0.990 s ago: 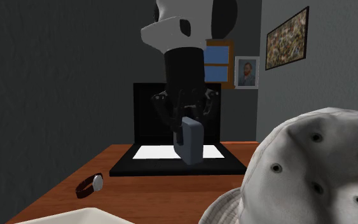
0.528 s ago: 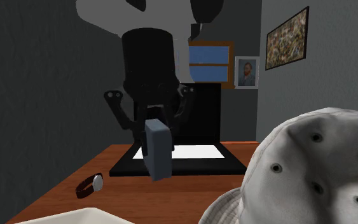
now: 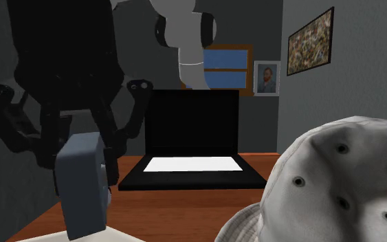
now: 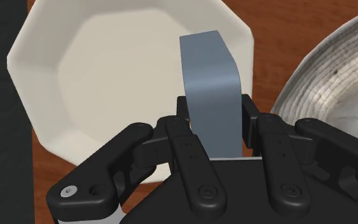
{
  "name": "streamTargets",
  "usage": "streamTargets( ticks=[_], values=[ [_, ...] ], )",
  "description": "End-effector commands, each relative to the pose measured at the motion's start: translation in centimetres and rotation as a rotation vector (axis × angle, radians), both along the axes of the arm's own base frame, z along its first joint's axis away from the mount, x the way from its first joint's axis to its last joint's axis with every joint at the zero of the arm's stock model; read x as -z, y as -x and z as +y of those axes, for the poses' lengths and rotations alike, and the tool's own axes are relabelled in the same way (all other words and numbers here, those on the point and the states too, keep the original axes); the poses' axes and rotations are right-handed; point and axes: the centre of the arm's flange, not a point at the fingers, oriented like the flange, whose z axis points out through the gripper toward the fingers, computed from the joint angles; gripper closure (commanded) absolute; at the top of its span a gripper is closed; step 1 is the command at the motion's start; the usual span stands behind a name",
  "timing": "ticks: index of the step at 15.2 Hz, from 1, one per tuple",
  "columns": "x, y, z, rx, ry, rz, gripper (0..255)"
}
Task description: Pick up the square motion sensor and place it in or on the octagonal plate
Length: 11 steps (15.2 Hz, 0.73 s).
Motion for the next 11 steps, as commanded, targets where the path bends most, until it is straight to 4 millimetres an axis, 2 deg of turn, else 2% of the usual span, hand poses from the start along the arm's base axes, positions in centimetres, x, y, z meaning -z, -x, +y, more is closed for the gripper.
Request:
streamTargets(
  ticks=[1,3,4,11],
  values=[
    [0.1,-1.9,-1.9,-0.001,0.0,0.0,255],
    [0.0,-3.9,-3.6,-0.001,0.0,0.0,255],
    [-0.1,-5.5,-5.1,-0.001,0.0,0.0,255],
    [3.6,-5.5,-5.1,-0.001,0.0,0.0,255]
  ],
)
